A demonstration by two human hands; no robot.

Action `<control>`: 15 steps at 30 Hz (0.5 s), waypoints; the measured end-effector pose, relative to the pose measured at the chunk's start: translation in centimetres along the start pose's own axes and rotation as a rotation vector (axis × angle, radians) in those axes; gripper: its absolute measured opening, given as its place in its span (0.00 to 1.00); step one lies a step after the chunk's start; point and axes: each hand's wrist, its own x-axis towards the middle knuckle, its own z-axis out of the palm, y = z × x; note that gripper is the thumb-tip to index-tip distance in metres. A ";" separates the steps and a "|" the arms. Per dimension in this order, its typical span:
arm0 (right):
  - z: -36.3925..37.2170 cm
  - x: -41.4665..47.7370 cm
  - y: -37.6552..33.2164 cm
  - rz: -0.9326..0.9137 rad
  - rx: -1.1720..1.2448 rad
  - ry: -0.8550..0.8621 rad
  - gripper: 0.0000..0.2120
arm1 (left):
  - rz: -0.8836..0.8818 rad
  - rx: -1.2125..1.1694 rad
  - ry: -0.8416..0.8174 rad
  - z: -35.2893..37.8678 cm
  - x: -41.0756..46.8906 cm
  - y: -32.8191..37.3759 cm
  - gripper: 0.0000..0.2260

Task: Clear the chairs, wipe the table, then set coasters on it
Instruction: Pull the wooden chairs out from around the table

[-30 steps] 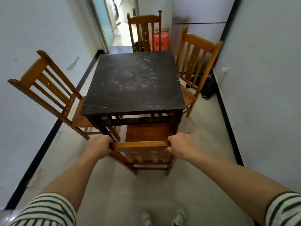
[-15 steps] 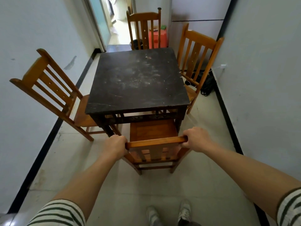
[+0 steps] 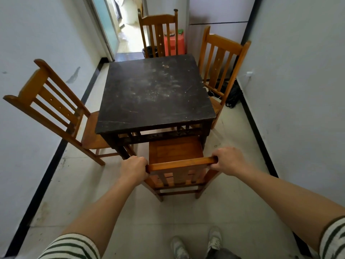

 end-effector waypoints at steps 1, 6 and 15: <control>-0.1 0.0 0.0 0.001 -0.002 -0.001 0.11 | -0.005 0.004 -0.006 0.0 0.1 0.0 0.07; -0.8 -0.1 0.1 -0.043 0.007 -0.051 0.12 | -0.034 -0.017 -0.140 -0.4 1.0 0.1 0.06; -1.7 1.6 6.1 0.107 0.582 -0.122 0.16 | -0.119 -0.518 -0.480 -4.5 6.3 2.3 0.05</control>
